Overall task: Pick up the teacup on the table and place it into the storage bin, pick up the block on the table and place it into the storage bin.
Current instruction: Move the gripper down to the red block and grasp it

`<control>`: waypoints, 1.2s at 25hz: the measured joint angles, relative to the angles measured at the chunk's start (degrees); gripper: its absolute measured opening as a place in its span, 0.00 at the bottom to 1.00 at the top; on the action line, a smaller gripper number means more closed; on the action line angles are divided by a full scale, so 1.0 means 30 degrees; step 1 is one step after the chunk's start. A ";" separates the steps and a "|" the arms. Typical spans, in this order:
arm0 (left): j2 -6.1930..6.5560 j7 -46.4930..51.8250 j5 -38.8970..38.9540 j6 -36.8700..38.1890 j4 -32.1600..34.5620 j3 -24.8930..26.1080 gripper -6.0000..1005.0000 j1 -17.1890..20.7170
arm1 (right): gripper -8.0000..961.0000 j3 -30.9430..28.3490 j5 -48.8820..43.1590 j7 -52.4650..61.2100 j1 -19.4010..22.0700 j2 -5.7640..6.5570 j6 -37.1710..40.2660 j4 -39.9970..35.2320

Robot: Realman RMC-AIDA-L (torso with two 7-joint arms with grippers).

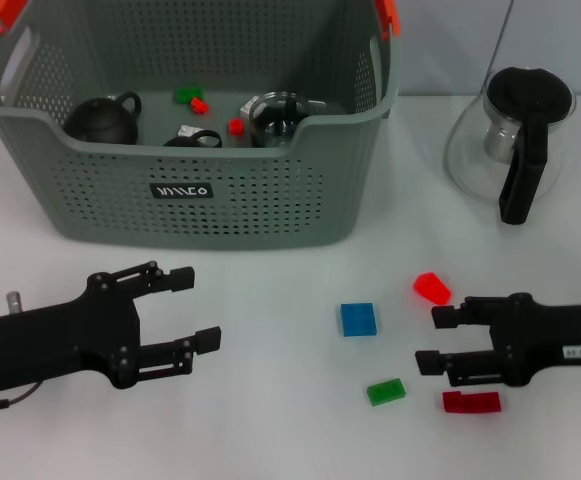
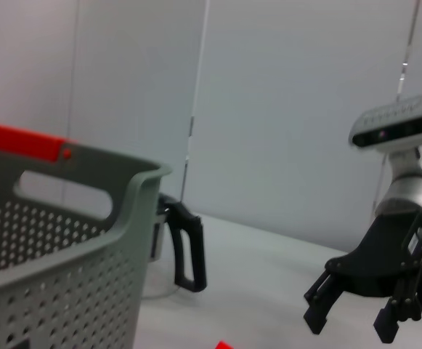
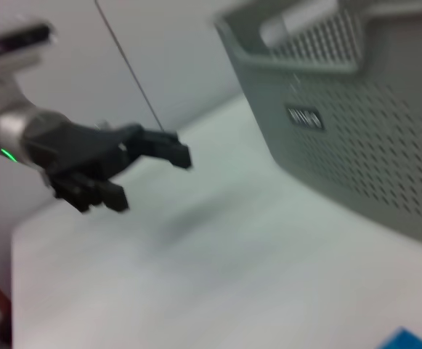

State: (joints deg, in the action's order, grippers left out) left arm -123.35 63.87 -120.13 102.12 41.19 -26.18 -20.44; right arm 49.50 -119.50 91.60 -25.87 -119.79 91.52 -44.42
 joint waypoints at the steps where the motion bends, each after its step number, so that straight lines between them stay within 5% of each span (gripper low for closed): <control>1: 0.0023 -0.0010 -0.0026 -0.0122 -0.0145 0.0023 0.79 0.0005 | 0.82 0.0086 -0.0423 0.0436 -0.0124 -0.0054 0.0085 -0.0514; 17: 0.0049 -0.0053 -0.0399 -0.0703 -0.0830 0.0137 0.79 -0.0075 | 0.82 0.5628 -0.7274 0.7375 -0.3462 -0.0125 0.1571 -0.5988; 22: 0.0061 -0.0055 -0.0350 -0.0827 -0.1014 0.0147 0.79 -0.0102 | 0.59 0.6891 -0.9015 1.0421 -0.3926 -0.0162 -0.0219 -0.6680; 30: 0.0065 -0.0062 -0.0421 -0.1473 -0.1475 0.0143 0.79 -0.0129 | 0.49 0.7355 -0.9114 1.2795 -0.4148 -0.0215 -0.3406 -0.5575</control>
State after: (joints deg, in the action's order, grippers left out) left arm -123.16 63.68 -121.39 97.70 36.76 -25.75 -20.82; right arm 71.57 -146.84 129.98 -38.31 -120.43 81.30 -61.15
